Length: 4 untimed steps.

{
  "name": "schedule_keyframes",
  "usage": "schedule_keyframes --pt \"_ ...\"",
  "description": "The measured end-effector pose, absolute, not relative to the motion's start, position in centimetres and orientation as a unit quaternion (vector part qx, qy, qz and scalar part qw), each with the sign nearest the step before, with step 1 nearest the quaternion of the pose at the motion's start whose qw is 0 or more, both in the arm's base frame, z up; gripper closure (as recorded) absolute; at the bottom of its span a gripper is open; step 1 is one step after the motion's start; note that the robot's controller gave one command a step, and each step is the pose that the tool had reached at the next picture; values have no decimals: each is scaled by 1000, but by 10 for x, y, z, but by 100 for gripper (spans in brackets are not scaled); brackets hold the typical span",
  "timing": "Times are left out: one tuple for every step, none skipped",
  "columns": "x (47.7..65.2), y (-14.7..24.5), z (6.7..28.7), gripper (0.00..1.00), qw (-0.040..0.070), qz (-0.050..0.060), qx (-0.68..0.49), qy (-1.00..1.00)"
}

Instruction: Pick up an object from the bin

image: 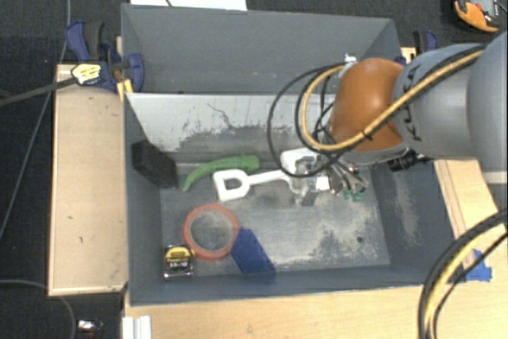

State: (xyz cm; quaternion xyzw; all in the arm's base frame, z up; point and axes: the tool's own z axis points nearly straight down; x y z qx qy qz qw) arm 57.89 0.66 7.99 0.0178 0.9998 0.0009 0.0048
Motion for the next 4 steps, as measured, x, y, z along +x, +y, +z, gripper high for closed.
schedule_keyframes --pt "579 7 80 100 5 1 18 1000" --pt "579 7 86 100 5 1 18 1000" --pt "577 7 112 100 2 1 18 1000" --pt "578 7 147 100 4 1 18 1000"
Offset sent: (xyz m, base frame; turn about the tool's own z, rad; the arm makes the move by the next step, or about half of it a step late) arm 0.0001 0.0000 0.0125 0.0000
